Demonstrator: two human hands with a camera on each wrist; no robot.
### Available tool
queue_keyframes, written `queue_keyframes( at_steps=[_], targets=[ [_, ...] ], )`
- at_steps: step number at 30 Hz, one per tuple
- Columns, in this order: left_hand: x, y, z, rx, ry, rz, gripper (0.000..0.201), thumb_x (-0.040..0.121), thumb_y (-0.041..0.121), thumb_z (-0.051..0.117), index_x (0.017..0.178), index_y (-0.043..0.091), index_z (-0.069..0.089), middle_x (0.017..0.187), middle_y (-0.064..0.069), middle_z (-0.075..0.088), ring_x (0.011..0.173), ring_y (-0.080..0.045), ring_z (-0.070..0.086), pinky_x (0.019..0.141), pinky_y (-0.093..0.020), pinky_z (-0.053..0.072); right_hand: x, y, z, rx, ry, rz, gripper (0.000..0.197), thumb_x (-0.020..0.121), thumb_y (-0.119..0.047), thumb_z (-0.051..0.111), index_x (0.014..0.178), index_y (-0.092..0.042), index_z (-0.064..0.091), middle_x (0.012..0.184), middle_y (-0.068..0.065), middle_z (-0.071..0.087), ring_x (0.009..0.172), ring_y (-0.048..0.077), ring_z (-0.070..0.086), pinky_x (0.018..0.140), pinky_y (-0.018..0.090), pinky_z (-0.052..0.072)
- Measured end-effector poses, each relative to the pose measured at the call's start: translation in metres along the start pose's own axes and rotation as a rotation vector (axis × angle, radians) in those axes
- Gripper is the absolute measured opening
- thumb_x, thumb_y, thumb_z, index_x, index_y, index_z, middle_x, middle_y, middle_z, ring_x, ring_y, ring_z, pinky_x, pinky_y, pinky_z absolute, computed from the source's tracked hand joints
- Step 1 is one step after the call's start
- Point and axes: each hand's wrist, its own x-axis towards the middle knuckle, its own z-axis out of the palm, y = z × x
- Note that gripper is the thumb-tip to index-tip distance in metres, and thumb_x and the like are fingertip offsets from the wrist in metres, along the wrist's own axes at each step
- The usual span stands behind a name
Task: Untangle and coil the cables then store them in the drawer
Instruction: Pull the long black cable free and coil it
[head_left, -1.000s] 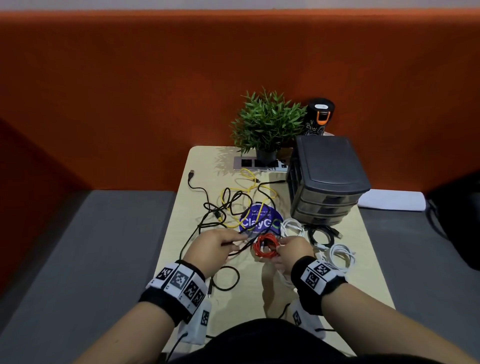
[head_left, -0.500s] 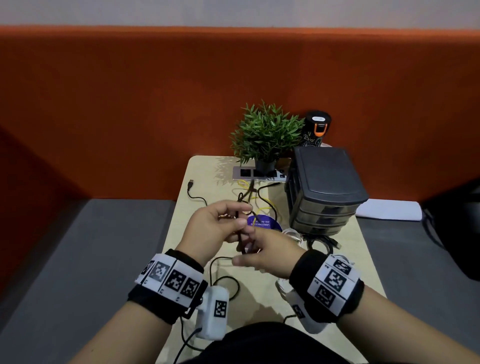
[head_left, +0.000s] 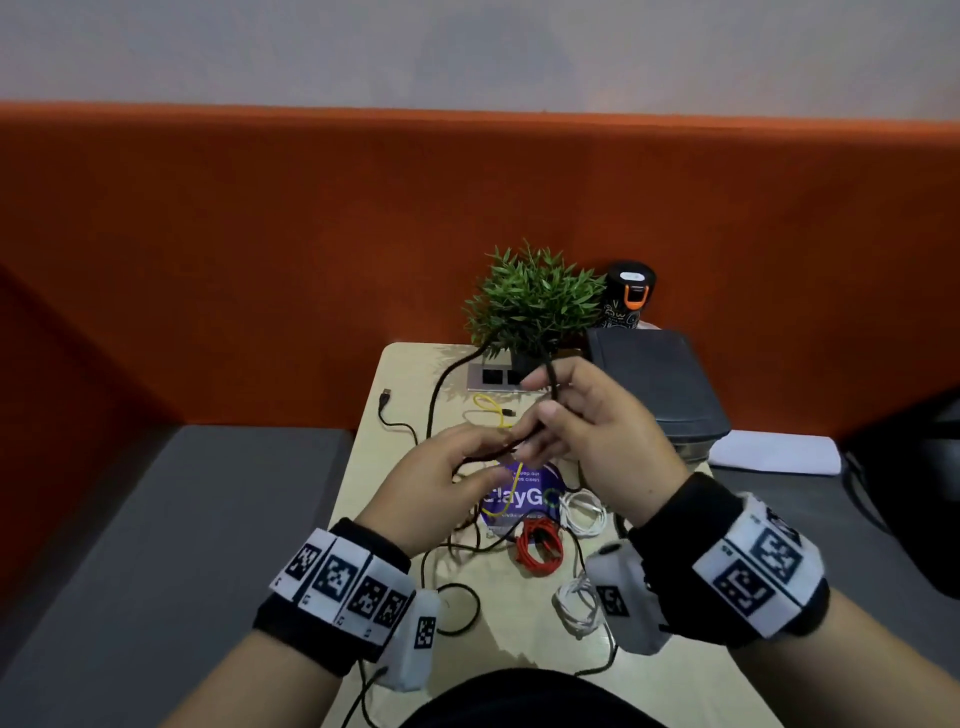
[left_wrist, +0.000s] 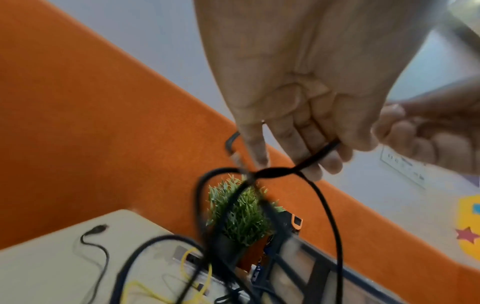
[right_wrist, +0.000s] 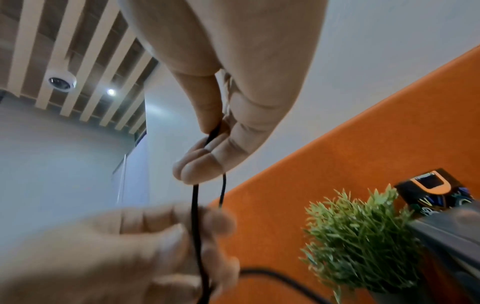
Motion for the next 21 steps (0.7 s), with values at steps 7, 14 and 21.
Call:
queue_keyframes(
  at_steps=[7, 14, 21],
  targets=[
    [0.006, -0.014, -0.014, 0.378, 0.039, -0.043, 0.016, 0.094, 0.028, 0.056, 0.102, 0.019, 0.067, 0.112, 0.005, 0.065, 0.127, -0.009, 0.041, 0.094, -0.014, 0.025, -0.008, -0.04, -0.019, -0.003, 0.051, -0.185, 0.024, 0.097, 0.006, 0.039, 0.096, -0.012, 0.055, 0.069, 0.004, 0.062, 0.057, 0.019, 0.058, 0.056, 0.028, 0.049],
    [0.007, -0.025, -0.023, 0.612, -0.016, 0.214, 0.039, 0.088, 0.045, 0.042, 0.113, 0.026, 0.065, 0.104, 0.01, 0.062, 0.1, -0.011, 0.056, 0.083, -0.031, 0.038, -0.006, -0.054, -0.046, -0.02, 0.218, -0.275, 0.024, 0.098, 0.004, 0.039, 0.092, -0.013, 0.056, 0.064, 0.0, 0.061, 0.054, 0.019, 0.058, 0.052, 0.023, 0.049],
    [0.0, -0.035, -0.027, 0.57, -0.005, 0.031, 0.031, 0.092, 0.039, 0.044, 0.099, 0.027, 0.072, 0.077, 0.009, 0.068, 0.078, -0.009, 0.06, 0.071, -0.026, 0.028, -0.005, -0.053, -0.064, -0.015, 0.269, -0.259, 0.022, 0.098, 0.001, 0.041, 0.093, -0.013, 0.058, 0.068, 0.005, 0.064, 0.058, 0.023, 0.062, 0.056, 0.027, 0.053]
  ],
)
